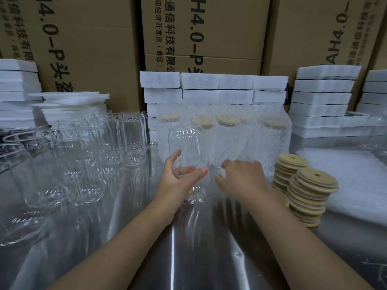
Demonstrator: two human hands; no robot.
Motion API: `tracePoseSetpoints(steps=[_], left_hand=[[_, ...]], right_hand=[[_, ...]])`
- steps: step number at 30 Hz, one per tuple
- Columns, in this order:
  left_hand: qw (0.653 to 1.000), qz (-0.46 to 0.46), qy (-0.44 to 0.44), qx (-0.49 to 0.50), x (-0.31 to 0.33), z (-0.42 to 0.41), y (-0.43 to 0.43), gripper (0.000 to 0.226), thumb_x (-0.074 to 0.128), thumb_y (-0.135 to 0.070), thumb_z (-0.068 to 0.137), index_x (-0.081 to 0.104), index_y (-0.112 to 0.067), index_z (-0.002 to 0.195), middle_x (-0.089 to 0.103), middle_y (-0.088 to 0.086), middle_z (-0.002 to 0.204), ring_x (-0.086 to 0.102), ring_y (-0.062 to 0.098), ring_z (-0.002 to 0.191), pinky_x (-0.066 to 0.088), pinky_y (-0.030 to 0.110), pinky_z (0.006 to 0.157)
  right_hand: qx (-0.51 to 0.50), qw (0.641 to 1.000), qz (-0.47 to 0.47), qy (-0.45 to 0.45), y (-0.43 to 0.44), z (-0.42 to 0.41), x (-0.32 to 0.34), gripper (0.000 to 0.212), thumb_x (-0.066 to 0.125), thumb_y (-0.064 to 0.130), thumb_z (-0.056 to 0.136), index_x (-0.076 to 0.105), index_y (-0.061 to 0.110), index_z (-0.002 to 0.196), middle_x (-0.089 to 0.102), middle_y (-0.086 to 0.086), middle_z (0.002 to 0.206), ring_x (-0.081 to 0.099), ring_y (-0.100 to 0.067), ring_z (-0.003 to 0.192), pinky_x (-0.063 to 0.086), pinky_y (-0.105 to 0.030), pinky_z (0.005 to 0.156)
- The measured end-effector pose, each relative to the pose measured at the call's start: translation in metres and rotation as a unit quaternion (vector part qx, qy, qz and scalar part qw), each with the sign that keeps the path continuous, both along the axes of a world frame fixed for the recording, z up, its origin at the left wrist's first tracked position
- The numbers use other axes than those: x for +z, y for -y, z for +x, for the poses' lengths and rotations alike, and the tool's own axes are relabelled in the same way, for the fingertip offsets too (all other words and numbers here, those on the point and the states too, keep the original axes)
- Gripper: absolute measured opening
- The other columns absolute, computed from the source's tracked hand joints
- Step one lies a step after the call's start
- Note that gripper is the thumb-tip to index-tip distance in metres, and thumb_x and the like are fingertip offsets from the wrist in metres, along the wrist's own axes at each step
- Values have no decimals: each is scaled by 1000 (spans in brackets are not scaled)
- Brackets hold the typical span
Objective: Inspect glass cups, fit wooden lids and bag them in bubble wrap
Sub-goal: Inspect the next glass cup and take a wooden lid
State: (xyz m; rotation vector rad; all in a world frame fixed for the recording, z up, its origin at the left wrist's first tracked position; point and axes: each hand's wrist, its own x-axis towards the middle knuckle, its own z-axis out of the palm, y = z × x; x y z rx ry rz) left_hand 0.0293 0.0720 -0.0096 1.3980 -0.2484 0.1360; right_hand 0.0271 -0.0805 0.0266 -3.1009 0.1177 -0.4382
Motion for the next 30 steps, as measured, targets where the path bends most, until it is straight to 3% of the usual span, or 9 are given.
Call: tracePoseSetpoints(steps=[4, 7, 10, 14, 18, 22, 25, 28, 30], left_hand=[[1000, 7, 9, 13, 1, 2, -4, 94, 82, -54, 40, 38, -51, 122, 67, 4, 117, 67, 11, 102, 56, 42, 91], [999, 33, 13, 16, -1, 2, -4, 88, 82, -49, 51, 35, -53, 125, 65, 1, 118, 67, 5, 99, 56, 34, 84], [999, 40, 17, 23, -1, 0, -4, 88, 81, -49, 52, 33, -55, 125, 63, -4, 116, 66, -1, 95, 50, 21, 73], [999, 28, 21, 39, 1, -1, -3, 99, 90, -53, 49, 32, -51, 129, 61, -4, 115, 64, 0, 98, 45, 16, 69], [998, 22, 25, 59, -1, 2, -3, 102, 80, -52, 49, 29, -49, 137, 58, -6, 116, 61, 10, 110, 48, 27, 81], [993, 9, 32, 109, -6, 7, -5, 99, 86, -38, 65, 27, -43, 144, 55, -7, 117, 57, 16, 115, 47, 26, 80], [990, -13, 25, 141, -7, 14, -8, 96, 86, -36, 68, 28, -41, 145, 54, -4, 117, 56, 16, 116, 43, 23, 77], [988, -11, 25, 153, -8, 17, -10, 97, 87, -36, 68, 29, -39, 145, 53, -2, 118, 56, 17, 117, 42, 28, 84], [988, 5, 31, 152, -10, 16, -11, 99, 87, -38, 66, 28, -40, 146, 52, -2, 121, 54, 17, 118, 41, 29, 84]], right_hand=[[-69, 991, -25, -116, 5, 2, 1, 51, 41, 43, 93, 43, 18, 138, 50, -8, 139, 42, -32, 131, 8, -55, 115], [-94, 978, -35, -181, 5, 3, 1, 57, 36, 42, 96, 31, 18, 148, 36, -8, 151, 28, -31, 141, 0, -60, 115], [-99, 970, -41, -218, 3, 1, 1, 56, 36, 41, 96, 31, 18, 147, 35, -9, 151, 30, -33, 139, 9, -58, 115], [-55, 977, -35, -201, 1, -3, -1, 59, 46, 47, 92, 36, 20, 143, 38, -9, 148, 31, -34, 136, 21, -46, 111], [7, 984, -3, -176, -9, -4, -6, 60, 46, 55, 89, 42, 21, 138, 46, -8, 141, 35, -32, 132, 24, -41, 107], [33, 993, 40, -106, -15, -4, -9, 69, 55, 56, 82, 39, 22, 140, 49, -5, 137, 41, -29, 127, 33, -38, 101], [40, 992, 116, 43, -15, -2, -6, 71, 62, 54, 80, 40, 21, 138, 50, -7, 132, 43, -29, 123, 37, -37, 96], [79, 928, 298, 209, -13, -2, -1, 73, 69, 51, 76, 39, 24, 137, 48, -4, 128, 48, -24, 118, 39, -31, 92], [118, 867, 397, 276, -13, -3, 1, 72, 75, 45, 74, 39, 27, 134, 44, 1, 123, 49, -15, 111, 41, -16, 87]])
